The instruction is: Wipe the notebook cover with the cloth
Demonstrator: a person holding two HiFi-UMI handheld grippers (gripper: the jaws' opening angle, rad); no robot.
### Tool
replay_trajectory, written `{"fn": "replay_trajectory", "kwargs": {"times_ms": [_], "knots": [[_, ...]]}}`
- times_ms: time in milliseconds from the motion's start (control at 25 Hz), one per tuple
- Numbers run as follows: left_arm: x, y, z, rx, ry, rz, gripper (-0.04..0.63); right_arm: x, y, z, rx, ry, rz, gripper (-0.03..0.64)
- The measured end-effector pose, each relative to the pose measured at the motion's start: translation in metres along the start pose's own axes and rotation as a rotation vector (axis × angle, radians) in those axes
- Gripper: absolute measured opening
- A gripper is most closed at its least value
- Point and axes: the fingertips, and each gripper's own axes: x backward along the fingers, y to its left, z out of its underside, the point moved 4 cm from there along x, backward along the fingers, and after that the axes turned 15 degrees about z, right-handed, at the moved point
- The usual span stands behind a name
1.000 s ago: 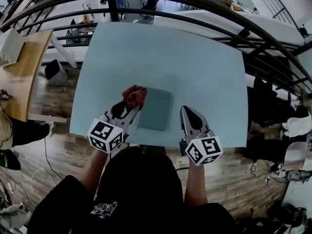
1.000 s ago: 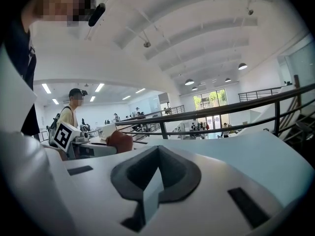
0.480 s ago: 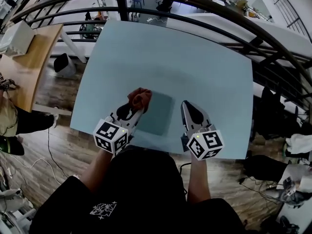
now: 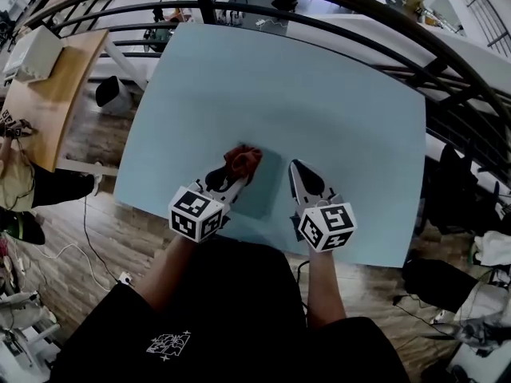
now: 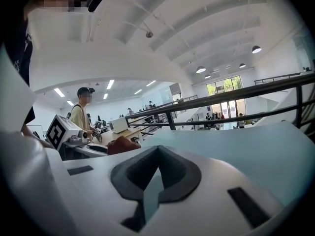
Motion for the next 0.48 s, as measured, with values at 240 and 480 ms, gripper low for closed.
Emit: {"fn": "replay_trajectory", "kwargs": {"times_ms": [240, 480], "knots": [[-0.038, 0.004, 0.020, 0.027, 0.104, 0.015, 0.129, -0.016, -0.021, 0.025, -0.011, 0.052, -0.028, 0.002], [-0.062, 0.010, 0.040, 0.067, 0.196, 0.019, 0.129, -0.034, -0.026, 0.046, 0.005, 0.106, -0.068, 0.002]]}}
